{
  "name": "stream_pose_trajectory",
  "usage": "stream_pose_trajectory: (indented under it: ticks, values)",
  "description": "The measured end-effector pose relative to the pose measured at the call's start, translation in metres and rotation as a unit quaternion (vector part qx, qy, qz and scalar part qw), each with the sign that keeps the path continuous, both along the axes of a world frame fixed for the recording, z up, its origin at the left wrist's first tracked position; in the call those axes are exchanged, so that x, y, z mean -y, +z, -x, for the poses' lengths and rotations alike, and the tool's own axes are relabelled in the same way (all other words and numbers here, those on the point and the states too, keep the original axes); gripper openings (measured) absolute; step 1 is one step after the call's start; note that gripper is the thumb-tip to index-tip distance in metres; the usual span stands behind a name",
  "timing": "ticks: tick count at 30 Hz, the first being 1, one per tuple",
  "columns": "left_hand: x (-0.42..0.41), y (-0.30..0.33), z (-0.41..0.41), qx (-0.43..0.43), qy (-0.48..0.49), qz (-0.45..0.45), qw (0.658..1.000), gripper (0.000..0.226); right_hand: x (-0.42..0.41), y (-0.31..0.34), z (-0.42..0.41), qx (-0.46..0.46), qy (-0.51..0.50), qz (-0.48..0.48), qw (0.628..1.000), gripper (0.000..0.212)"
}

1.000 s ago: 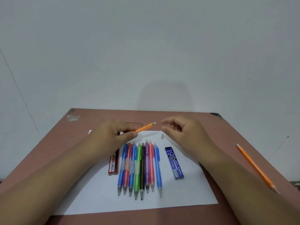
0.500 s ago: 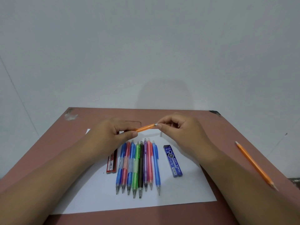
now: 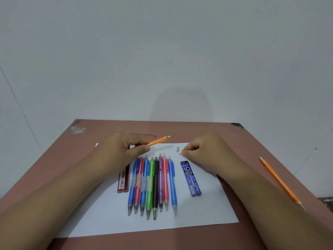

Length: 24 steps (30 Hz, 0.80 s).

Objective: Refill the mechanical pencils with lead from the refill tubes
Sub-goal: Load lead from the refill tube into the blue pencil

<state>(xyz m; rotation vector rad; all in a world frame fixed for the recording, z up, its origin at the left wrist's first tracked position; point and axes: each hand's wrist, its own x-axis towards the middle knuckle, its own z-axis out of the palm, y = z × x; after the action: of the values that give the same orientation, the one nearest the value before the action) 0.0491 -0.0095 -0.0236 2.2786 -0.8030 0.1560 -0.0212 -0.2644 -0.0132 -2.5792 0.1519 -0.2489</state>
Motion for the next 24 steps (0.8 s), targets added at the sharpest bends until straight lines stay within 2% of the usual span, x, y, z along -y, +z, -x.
stream_pose_trajectory:
  ticks: [5, 8, 11, 15, 18, 24]
  values:
    - [0.0, 0.004, 0.004, 0.011, -0.007, 0.007, 1.0, 0.027, 0.003, 0.001, 0.001, 0.02, -0.009, 0.001, 1.0, 0.01]
    - [0.001, 0.004, 0.004, 0.02, -0.005, 0.009, 1.0, 0.021, 0.001, 0.005, 0.004, 0.08, 0.004, -0.053, 0.995, 0.029]
    - [0.002, 0.003, 0.005, 0.04, -0.004, 0.024, 0.999, 0.016, -0.008, 0.008, 0.009, 0.142, 0.068, -0.088, 0.984, 0.043]
    - [0.004, 0.004, 0.008, 0.075, -0.024, 0.024, 0.997, 0.019, -0.021, 0.007, 0.009, 0.173, 0.117, -0.065, 0.976, 0.026]
    - [0.005, 0.004, 0.008, 0.08, -0.018, 0.005, 0.997, 0.022, -0.023, 0.006, 0.006, 0.173, 0.117, -0.046, 0.977, 0.013]
    - [0.003, 0.004, 0.006, 0.067, 0.019, 0.029, 0.997, 0.025, -0.016, 0.007, 0.003, 0.165, 0.078, -0.118, 0.976, 0.013]
